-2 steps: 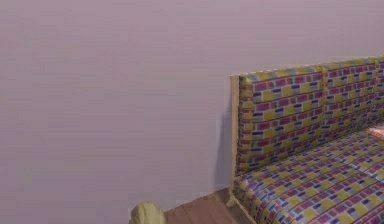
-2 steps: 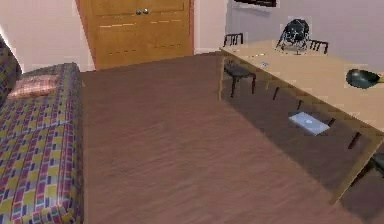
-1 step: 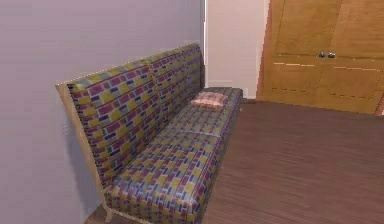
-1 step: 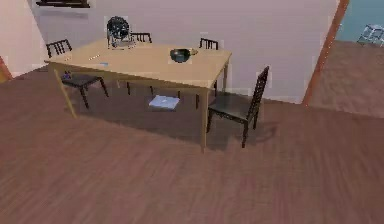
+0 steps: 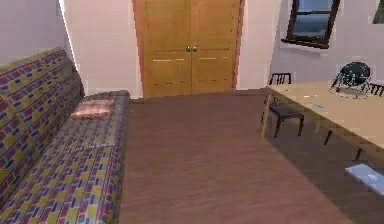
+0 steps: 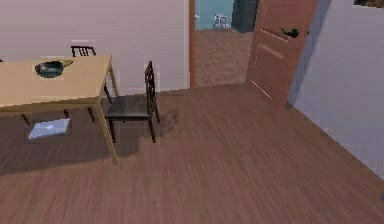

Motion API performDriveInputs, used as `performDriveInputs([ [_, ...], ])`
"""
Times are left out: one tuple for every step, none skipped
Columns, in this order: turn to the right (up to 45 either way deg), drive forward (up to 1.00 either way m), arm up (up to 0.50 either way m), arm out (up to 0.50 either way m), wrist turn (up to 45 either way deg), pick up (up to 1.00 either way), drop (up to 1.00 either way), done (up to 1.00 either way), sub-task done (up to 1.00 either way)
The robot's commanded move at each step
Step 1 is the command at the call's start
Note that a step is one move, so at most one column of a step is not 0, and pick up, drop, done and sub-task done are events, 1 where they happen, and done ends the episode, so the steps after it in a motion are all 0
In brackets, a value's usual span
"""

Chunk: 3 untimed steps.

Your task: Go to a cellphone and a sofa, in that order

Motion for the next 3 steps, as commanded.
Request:
performDriveInputs([
  [0.0,0.05,0.0,0.0,0.0,0.0,0.0,0.0,0.0],
  [-33.0,0.0,0.0,0.0,0.0,0.0,0.0,0.0,0.0],
  [0.0,0.0,0.0,0.0,0.0,0.0,0.0,1.0,0.0],
])
